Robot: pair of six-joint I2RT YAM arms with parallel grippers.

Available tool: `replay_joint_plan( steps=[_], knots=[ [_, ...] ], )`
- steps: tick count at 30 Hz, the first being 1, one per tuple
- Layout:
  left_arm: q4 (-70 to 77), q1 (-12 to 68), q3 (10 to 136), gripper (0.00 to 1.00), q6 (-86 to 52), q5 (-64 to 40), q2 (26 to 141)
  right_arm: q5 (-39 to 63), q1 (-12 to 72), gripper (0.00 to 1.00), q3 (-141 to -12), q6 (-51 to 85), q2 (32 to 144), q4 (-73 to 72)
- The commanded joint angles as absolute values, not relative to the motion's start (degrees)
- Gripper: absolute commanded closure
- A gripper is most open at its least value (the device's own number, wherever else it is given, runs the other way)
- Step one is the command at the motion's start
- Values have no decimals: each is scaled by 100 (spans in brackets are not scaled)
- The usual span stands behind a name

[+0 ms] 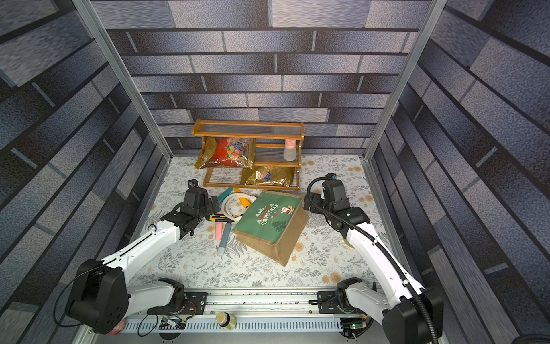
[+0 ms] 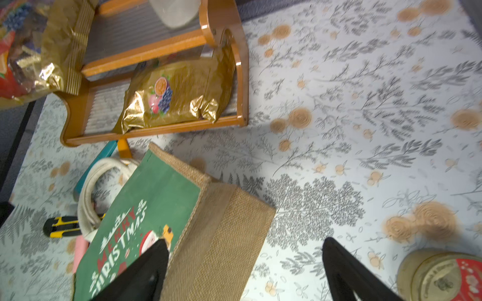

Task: Place the art knife into the pouch
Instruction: Open the pouch at the center of the board.

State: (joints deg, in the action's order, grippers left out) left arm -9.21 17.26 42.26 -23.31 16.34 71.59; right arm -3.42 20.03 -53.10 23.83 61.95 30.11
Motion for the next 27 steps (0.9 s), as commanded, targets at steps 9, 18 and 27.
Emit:
replay_joint_plan(
  steps=[9, 18, 27],
  knots=[
    [-1143, 1591, 5012, 9, -2664, -521, 8552, 179, 2118, 9, -5329, 2795, 5337, 3915],
    [-1369, 1569, 5647, 29, -2713, -545, 9419, 88, 2118, 8, -5136, 2804, 5003, 4217],
    [-1355, 1620, 5484, 34, -2601, -314, 9004, 12, 2118, 8, -5052, 2809, 4956, 4284]
  ],
)
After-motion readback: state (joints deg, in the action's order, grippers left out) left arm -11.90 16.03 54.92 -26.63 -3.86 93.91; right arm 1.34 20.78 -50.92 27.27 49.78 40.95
